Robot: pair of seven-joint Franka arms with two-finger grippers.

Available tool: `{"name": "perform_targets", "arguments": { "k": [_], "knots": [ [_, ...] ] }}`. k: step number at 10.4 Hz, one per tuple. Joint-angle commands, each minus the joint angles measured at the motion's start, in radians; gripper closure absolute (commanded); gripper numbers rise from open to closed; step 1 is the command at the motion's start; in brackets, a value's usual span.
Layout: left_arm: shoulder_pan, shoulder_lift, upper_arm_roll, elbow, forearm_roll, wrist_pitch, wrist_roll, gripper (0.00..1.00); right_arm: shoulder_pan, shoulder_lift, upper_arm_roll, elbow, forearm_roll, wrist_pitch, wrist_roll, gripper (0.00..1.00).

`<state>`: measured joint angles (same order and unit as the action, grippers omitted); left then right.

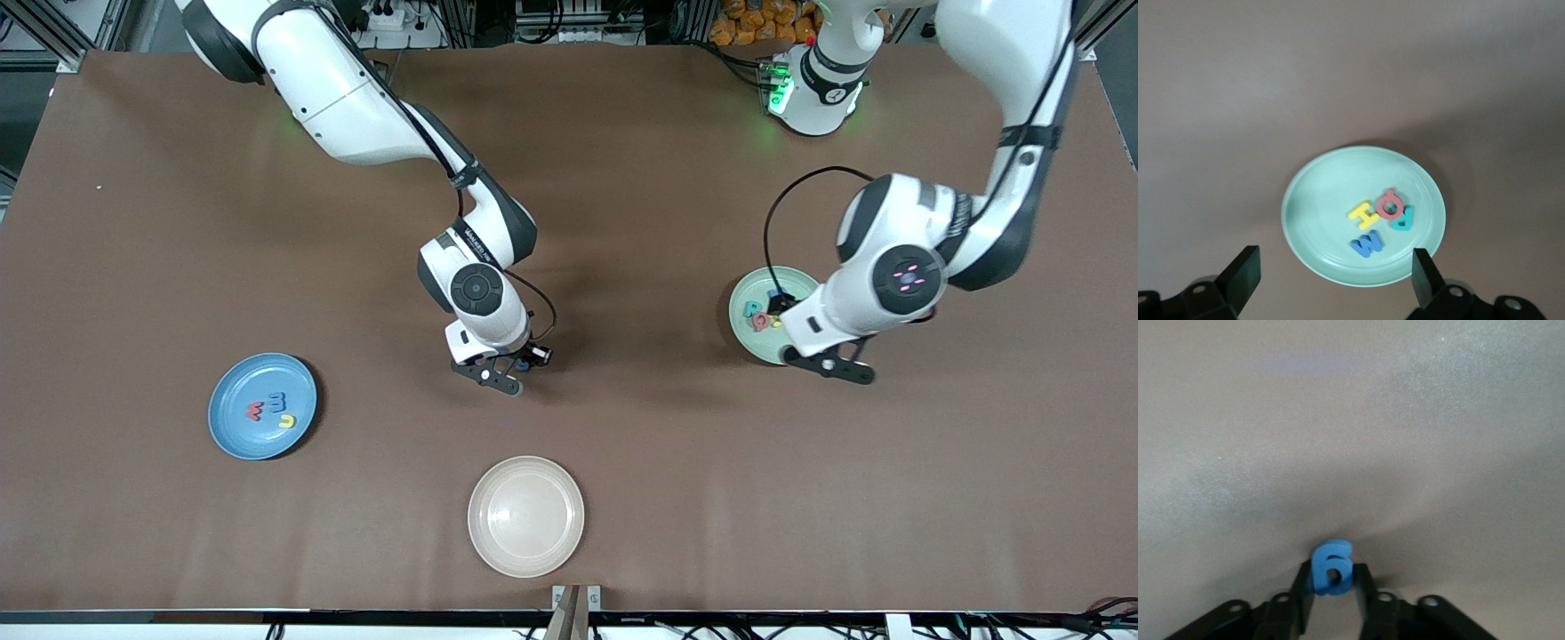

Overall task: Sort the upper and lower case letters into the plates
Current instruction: 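Grasp the blue 6 with the right gripper while the left gripper releases H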

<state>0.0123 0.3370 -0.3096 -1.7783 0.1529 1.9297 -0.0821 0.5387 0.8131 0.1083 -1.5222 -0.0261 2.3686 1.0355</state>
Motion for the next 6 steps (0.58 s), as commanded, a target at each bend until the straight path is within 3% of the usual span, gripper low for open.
{"name": "perform_targets", "arguments": {
  "k": [1, 2, 4, 6],
  "knots": [
    [0.070, -0.087, -0.006, 0.077, -0.032, -0.102, -0.001, 0.00, -0.009, -0.005, -0.004, 0.010, -0.026, -0.015, 0.020, 1.00],
    [0.101, -0.107, -0.008, 0.147, -0.073, -0.135, 0.001, 0.00, -0.041, -0.024, -0.006, 0.010, -0.029, -0.056, 0.003, 1.00],
    [0.115, -0.113, -0.005, 0.303, -0.140, -0.329, -0.001, 0.00, -0.164, -0.072, -0.019, 0.005, -0.063, -0.188, -0.160, 1.00],
    [0.115, -0.122, -0.008, 0.345, -0.141, -0.412, -0.001, 0.00, -0.328, -0.124, -0.024, 0.000, -0.074, -0.276, -0.433, 1.00]
  ]
}}
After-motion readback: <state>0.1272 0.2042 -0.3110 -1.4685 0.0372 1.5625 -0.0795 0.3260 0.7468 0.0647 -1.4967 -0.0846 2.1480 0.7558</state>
